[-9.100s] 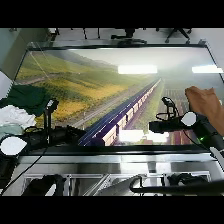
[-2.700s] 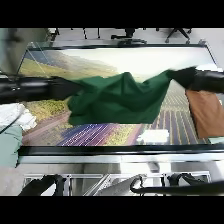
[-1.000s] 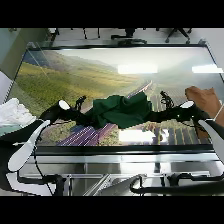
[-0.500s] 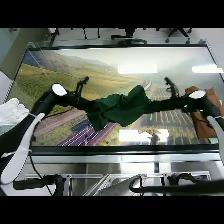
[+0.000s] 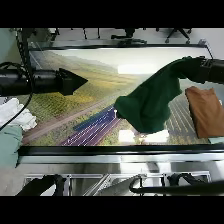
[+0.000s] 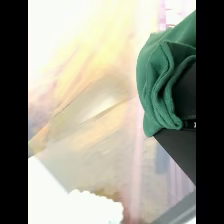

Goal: Fold the shirts.

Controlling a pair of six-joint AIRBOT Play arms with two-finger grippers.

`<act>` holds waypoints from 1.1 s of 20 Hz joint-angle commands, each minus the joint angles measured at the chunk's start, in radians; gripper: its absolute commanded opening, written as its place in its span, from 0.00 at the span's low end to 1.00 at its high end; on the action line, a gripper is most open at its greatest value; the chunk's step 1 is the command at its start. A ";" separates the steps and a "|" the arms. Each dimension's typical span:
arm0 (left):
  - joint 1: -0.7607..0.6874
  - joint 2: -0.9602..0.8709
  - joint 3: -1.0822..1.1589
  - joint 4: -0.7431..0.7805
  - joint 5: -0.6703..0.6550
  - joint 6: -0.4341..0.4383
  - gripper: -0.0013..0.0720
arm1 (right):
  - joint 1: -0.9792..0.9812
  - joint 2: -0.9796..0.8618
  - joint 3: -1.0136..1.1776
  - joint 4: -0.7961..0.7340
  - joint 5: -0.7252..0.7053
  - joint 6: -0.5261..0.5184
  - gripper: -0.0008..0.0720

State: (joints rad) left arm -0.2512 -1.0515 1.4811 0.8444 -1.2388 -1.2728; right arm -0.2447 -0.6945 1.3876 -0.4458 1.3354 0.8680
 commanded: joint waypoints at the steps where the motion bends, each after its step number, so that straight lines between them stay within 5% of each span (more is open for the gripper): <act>1: -0.043 0.030 -0.160 -0.003 0.025 -0.026 0.04 | -0.006 0.019 -0.047 -0.075 0.053 0.049 0.05; 4: -0.138 0.007 -0.420 -0.043 0.222 -0.036 0.05 | -0.007 0.013 -0.132 -0.076 0.050 0.045 0.05; 5: -0.167 -0.020 -0.483 -0.084 0.282 -0.036 0.35 | -0.007 0.007 -0.144 -0.079 0.050 0.046 0.05; 6: -0.195 -0.059 -0.533 -0.142 0.333 -0.037 0.81 | -0.007 0.002 -0.147 -0.090 0.049 0.046 0.05; 7: -0.229 -0.111 -0.570 -0.208 0.377 -0.033 0.93 | -0.007 -0.001 -0.147 -0.110 0.041 0.046 0.05; 12: -0.420 -0.410 -0.599 -0.391 0.579 0.047 0.93 | -0.007 0.000 -0.147 -0.163 0.005 0.046 0.05; 20: -0.550 -0.783 -0.240 -0.404 0.533 0.060 0.93 | -0.007 -0.004 -0.147 -0.168 -0.003 0.049 0.05; 22: -0.544 -0.846 -0.160 -0.404 0.486 0.056 0.72 | -0.007 -0.004 -0.147 -0.168 -0.003 0.049 0.05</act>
State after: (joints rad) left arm -0.7834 -1.7969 1.2106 0.4496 -0.7021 -1.2175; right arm -0.2512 -0.6979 1.2407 -0.6102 1.3354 0.9161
